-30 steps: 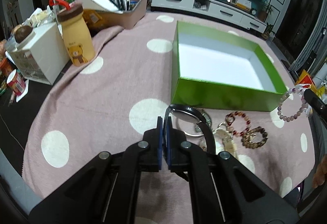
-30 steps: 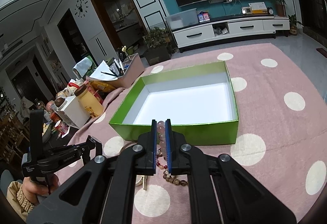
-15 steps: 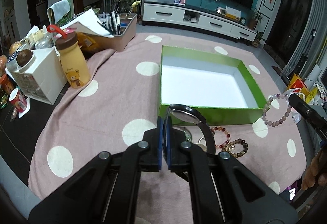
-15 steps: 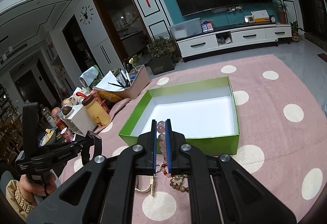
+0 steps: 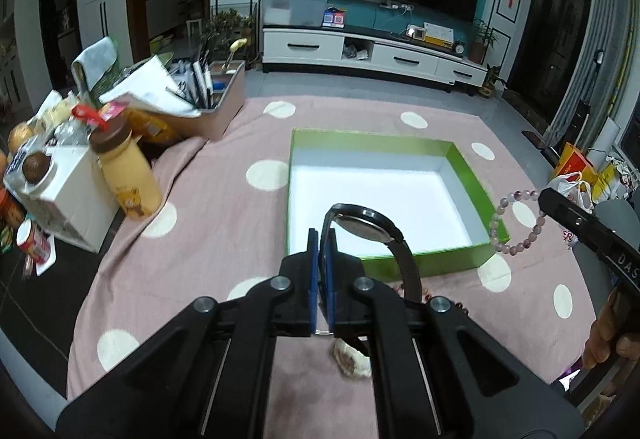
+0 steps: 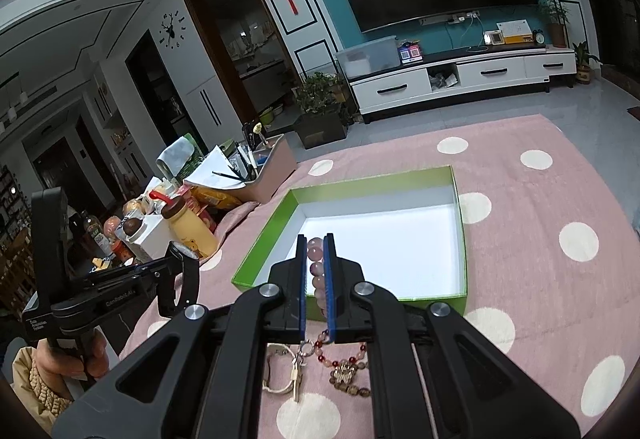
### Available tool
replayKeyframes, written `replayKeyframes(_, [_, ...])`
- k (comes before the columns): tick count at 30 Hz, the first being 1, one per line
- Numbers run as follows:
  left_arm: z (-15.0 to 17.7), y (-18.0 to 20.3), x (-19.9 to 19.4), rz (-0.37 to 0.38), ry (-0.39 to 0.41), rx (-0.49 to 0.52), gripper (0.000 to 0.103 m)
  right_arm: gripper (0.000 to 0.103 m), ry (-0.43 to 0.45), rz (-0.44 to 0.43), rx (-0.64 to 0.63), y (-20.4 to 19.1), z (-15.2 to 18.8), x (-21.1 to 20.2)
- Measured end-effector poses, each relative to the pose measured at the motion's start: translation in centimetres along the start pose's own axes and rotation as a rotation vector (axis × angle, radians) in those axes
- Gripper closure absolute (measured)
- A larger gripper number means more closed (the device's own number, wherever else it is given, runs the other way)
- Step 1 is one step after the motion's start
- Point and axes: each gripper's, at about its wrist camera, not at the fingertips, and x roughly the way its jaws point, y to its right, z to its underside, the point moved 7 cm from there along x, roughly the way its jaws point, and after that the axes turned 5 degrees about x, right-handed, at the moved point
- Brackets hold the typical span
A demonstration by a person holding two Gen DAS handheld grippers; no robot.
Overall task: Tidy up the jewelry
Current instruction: 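Carry both items into the green box and open both tools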
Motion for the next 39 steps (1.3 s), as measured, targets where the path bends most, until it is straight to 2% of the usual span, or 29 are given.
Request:
replayKeyframes(8, [-2.9, 0.3, 3.3, 0.02, -0.008, -0.001, 0.1, 0.096, -0.052, -0.02, 0.043, 1.6, -2.0, 2.9])
replayKeyframes(12, [-3.7, 0.4, 5.7, 0.022, -0.029, -0.007, 0.1, 0.096, -0.088, 0.006, 0.046, 2.5, -2.2, 4.9])
replayKeyframes(19, [-3.5, 0.9, 10.8, 0.01, -0.108, -0.012, 0.1, 0.093, -0.182, 0.071, 0.083, 5.1, -0.5, 9.1])
replayKeyframes(23, [-3.0, 0.9, 12.4, 0.01, -0.142, -0.025, 0.086, 0.067, -0.183, 0.119, 0.119, 6.8, 0.1, 9.2])
replayKeyframes(25, [-2.8, 0.7, 12.5, -0.005, -0.137, -0.022, 0.081, 0.065, -0.166, 0.121, 0.13, 7.3, 0.1, 8.4])
replayKeyframes(26, [-2.7, 0.7, 12.2, -0.006, -0.134, -0.022, 0.073, 0.064, -0.159, 0.119, 0.136, 7.5, 0.0, 8.1])
replayKeyframes(27, [-2.6, 0.5, 12.0, -0.012, -0.132, -0.024, 0.061, 0.063, -0.151, 0.119, 0.139, 7.6, 0.0, 7.6])
replayKeyframes(29, [-2.4, 0.2, 11.3, -0.022, -0.12, -0.029, 0.052, 0.061, -0.136, 0.124, 0.138, 7.8, -0.1, 6.7])
replayKeyframes(39, [1.2, -1.7, 7.2, -0.042, -0.121, -0.062, 0.04, 0.061, -0.126, 0.123, 0.127, 8.0, 1.5, 2.6])
